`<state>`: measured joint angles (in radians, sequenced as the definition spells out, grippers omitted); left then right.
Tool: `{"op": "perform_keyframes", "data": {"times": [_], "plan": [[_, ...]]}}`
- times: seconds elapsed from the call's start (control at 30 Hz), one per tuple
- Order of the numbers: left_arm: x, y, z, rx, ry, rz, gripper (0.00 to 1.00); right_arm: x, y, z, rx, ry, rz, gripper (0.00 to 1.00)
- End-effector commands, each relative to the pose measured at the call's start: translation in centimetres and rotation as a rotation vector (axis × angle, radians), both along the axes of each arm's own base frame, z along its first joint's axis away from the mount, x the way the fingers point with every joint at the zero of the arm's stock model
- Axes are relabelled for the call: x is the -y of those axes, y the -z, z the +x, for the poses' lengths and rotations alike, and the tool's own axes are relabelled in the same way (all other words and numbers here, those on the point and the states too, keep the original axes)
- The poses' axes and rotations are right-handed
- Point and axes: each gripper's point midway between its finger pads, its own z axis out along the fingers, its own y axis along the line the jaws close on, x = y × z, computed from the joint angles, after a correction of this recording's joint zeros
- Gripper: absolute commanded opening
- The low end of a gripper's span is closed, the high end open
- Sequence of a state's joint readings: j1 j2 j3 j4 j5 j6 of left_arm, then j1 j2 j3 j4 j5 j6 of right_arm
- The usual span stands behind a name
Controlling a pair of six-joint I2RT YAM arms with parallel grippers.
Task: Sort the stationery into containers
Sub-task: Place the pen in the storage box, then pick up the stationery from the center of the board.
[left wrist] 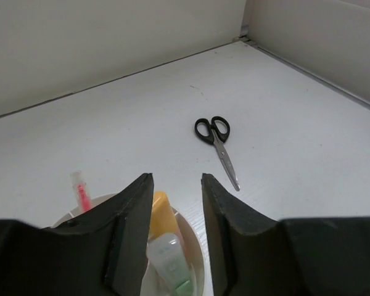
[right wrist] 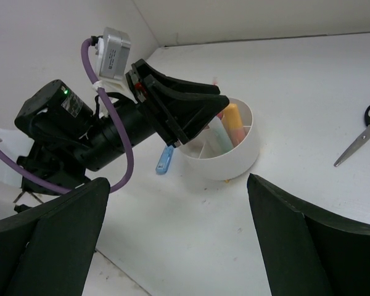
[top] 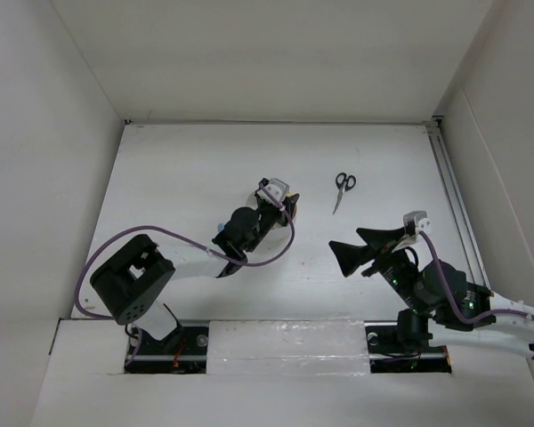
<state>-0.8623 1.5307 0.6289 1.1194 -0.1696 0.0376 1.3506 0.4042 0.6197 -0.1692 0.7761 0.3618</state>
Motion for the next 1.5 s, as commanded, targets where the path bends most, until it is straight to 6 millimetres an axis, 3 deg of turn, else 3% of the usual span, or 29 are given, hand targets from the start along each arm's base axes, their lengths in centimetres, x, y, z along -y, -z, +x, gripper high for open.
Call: {"op": "perform_keyframes", "data": {"times": [0.0,0.17,0.2,0.27,0.33,0.43,0.53,0.57,0.6,0.63,0.67,0.73,0.77,0.8,0.87,1.0,1.13,1.2,1.33,1.47], "plan": [[-0.4,-2.4,-0.2,0.054,-0.01,-0.065,0.34,-0.2,-0.5,-0.4,0.012,-0.031,0.003,0.99],[-1.6,-3.1,-0.5,0.066,-0.04,-0.085,0.59,0.1,-0.9,-0.5,0.014,-0.031,0.012,0.99],[-1.9,-4.5,-0.8,0.082,-0.039,-0.118,0.63,0.1,-0.9,-0.5,0.014,-0.031,0.012,0.99],[-2.3,-5.4,-1.3,0.081,-0.051,-0.141,0.74,0.1,-0.8,-0.5,0.019,-0.03,0.004,0.99],[-3.0,-7.3,-2.0,0.083,-0.089,-0.18,0.96,0.1,-1.0,-0.5,0.021,-0.03,0.013,0.99],[-4.2,-10.3,-2.3,0.049,-0.172,-0.236,1.0,-0.3,-0.8,-0.4,0.019,-0.03,0.003,0.99],[-5.5,-11.8,-2.2,-0.035,-0.239,-0.298,1.0,-0.5,-0.4,-0.1,0.008,-0.01,-0.01,0.99],[-6.5,-10.2,-1.9,-0.124,-0.316,-0.293,1.0,-0.3,-0.4,0.1,0.002,0.007,-0.002,0.99],[-7.1,-11.1,-1.8,-0.152,-0.355,-0.327,1.0,-0.4,-0.6,0.1,0.002,0.007,-0.004,0.99],[-8.8,-9.7,-1.8,-0.204,-0.447,-0.288,1.0,-0.3,-0.6,0.2,-0.004,0.016,0.004,0.99],[-9.0,-9.3,-2.0,-0.241,-0.453,-0.29,1.0,-0.6,-0.4,0.2,-0.007,0.016,-0.009,0.99],[-11.4,-8.7,-1.9,-0.334,-0.596,-0.417,1.0,-0.7,-0.3,0.2,-0.015,0.016,-0.014,0.99],[-13.3,-7.6,-1.4,-0.384,-0.68,-0.45,1.0,-0.9,-0.5,0.3,-0.021,0.016,-0.005,0.99],[-15.3,-4.5,-2.1,-0.475,-0.769,-0.37,1.0,-1.1,0.0,0.3,-0.026,0.016,-0.029,0.99],[-16.8,-2.8,-2.2,-0.57,-0.842,-0.449,1.0,-1.4,-0.1,0.3,-0.033,0.016,-0.029,0.99],[-19.7,1.3,-1.6,-0.685,-0.934,-0.378,1.0,-2.3,0.5,0.2,-0.05,-0.004,-0.04,0.99],[-21.2,4.1,-1.2,-0.728,-0.978,-0.324,1.0,-2.6,0.3,0.1,-0.057,-0.015,-0.034,0.99],[-20.4,6.3,-1.3,-0.817,-0.896,-0.297,1.0,-2.7,0.5,-0.1,-0.066,-0.023,-0.033,0.99],[-20.7,8.9,-1.2,-0.899,-0.866,-0.278,1.0,-2.7,0.6,-0.4,-0.073,-0.045,-0.02,0.99],[-21.2,9.4,-1.5,-0.9,-0.89,-0.26,1.0,-3.0,0.9,-0.9,-0.074,-0.08,-0.021,0.99]]}}
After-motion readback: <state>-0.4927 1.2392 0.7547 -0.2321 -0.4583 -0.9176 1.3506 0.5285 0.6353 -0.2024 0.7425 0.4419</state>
